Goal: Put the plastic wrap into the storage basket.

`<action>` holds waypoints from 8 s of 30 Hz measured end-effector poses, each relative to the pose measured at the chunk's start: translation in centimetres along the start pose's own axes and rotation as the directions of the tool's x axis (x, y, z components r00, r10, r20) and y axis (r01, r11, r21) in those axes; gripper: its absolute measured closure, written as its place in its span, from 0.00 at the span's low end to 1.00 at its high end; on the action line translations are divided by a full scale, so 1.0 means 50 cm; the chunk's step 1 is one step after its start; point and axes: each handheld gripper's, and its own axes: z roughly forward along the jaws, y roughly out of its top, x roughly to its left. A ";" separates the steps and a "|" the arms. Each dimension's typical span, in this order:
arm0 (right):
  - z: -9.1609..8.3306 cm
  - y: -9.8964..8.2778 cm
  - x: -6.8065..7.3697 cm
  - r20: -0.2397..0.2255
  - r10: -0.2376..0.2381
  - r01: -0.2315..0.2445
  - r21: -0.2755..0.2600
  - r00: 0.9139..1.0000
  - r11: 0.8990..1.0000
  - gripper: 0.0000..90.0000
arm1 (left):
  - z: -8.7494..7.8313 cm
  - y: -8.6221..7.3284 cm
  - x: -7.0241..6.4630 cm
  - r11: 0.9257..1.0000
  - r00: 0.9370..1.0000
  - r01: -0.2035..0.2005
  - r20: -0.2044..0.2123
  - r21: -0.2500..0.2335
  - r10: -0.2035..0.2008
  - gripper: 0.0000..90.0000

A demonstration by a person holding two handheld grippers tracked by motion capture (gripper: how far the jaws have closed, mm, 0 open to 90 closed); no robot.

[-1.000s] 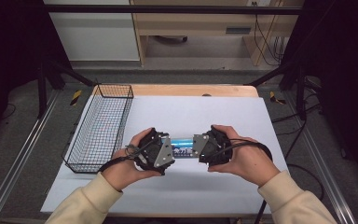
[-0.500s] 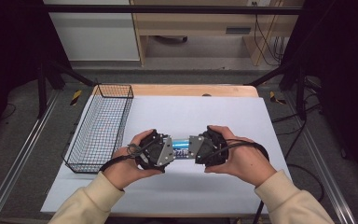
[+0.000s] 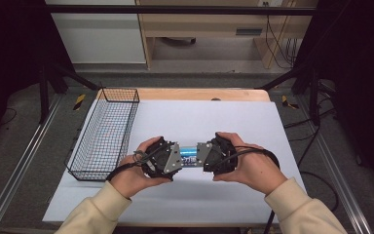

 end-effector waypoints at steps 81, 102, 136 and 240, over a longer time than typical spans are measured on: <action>0.135 -0.247 0.115 0.327 0.716 -0.664 -0.272 0.616 0.696 0.13 | -0.202 -0.115 0.076 0.953 0.914 0.297 -0.307 0.058 -0.266 0.32; 0.145 -0.254 0.114 0.302 0.737 -0.684 -0.276 0.605 0.675 0.13 | -0.217 -0.158 0.091 0.856 0.802 0.512 -0.394 0.069 -0.449 0.33; 0.140 -0.263 0.115 0.278 0.769 -0.714 -0.290 0.575 0.638 0.12 | -0.217 -0.236 0.078 0.746 0.705 0.655 -0.449 0.119 -0.548 0.34; 0.149 -0.255 0.115 0.161 0.771 -0.718 -0.288 0.616 0.633 0.12 | -0.063 -0.297 0.153 0.374 0.710 0.690 -0.478 0.620 -0.517 0.34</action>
